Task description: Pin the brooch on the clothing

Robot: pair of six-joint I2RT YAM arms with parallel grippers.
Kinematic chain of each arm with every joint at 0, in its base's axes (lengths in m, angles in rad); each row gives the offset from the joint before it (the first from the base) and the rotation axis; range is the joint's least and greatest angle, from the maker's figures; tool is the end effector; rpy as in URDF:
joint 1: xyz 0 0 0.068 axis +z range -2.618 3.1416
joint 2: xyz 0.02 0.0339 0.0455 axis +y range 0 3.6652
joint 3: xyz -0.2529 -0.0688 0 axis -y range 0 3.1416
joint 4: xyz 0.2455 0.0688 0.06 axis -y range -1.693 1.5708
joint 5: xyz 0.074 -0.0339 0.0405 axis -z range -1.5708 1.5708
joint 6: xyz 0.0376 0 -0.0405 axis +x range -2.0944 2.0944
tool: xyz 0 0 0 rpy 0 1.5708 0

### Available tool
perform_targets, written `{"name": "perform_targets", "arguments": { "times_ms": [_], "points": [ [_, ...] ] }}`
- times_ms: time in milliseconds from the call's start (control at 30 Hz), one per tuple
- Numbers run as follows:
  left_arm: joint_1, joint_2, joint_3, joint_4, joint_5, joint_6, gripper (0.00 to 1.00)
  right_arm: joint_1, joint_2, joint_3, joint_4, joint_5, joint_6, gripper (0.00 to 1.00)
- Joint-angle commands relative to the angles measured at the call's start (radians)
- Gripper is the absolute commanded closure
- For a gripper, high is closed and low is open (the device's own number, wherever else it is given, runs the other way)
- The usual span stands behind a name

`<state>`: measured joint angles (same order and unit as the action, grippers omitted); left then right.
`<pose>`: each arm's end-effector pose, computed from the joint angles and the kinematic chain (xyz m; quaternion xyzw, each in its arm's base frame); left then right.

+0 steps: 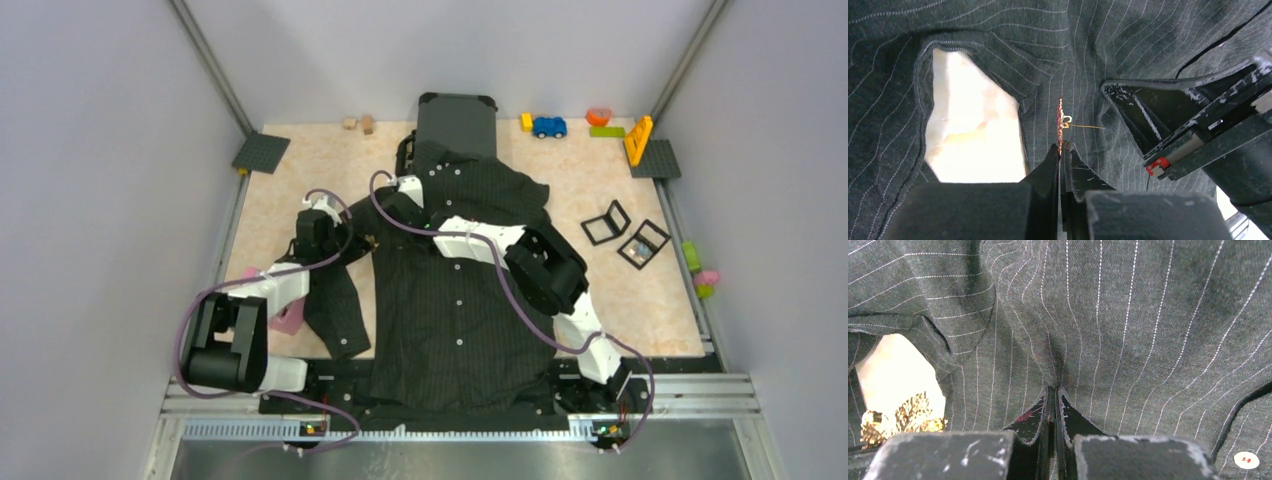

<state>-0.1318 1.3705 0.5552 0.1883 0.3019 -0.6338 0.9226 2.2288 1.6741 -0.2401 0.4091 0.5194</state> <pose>0.2669 -0.0467 0.1593 -0.1525 0.8700 -0.2921 0.3668 0.3083 0.3823 0.1579 -0.1062 0.9034 0.1033 0.4024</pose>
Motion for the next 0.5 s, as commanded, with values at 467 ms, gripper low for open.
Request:
{"name": "perform_targets", "arguments": {
  "times_ms": [467],
  "points": [
    [-0.137, 0.126, 0.2, -0.105, -0.149, 0.132, 1.0, -0.02, -0.207, -0.185, 0.229, -0.089, 0.05, 1.0]
  ]
}}
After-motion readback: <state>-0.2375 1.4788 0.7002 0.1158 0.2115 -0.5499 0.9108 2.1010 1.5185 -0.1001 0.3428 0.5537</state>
